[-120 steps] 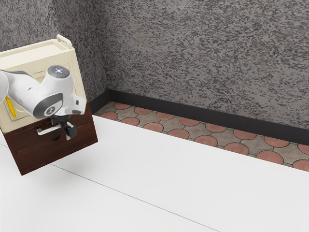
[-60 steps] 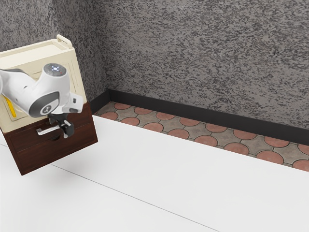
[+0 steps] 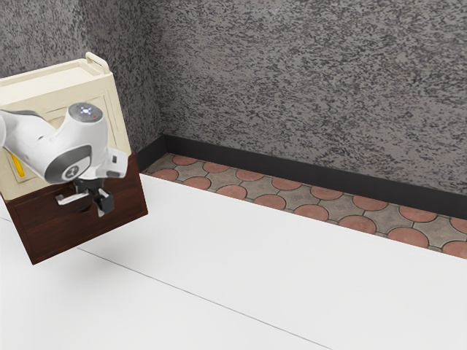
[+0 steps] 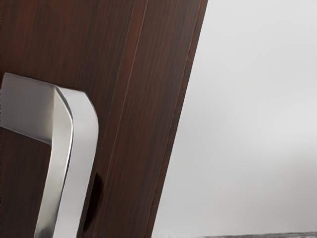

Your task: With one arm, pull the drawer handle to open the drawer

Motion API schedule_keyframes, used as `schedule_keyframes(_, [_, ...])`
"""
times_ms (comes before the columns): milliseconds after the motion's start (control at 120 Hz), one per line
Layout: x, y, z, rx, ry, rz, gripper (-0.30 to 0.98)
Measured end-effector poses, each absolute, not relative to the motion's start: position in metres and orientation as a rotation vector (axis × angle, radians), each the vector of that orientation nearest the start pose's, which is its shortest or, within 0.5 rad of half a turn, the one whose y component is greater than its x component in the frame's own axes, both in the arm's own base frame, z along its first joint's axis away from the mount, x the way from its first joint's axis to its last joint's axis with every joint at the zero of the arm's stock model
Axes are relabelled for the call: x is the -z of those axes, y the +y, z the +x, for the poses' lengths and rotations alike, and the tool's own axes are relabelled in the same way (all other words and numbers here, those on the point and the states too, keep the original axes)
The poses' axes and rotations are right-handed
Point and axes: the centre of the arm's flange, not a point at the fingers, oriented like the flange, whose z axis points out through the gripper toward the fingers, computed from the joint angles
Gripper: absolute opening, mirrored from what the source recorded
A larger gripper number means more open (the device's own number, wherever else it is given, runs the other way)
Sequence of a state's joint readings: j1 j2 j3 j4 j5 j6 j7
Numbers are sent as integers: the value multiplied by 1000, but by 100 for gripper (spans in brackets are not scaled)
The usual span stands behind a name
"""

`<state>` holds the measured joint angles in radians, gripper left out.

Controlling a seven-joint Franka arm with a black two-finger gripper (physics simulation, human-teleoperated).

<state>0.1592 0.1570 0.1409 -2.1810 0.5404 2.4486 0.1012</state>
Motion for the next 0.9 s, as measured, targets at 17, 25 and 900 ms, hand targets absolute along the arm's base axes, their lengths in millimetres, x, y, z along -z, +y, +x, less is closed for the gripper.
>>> schedule_keyframes(17, [-330, 166, 539, 36, 282, -2727, 68])
schedule_keyframes(25, [-329, 165, 539, 36, 282, -2727, 68])
schedule_keyframes(900, [-331, 109, 500, 106, 339, -2760, 69])
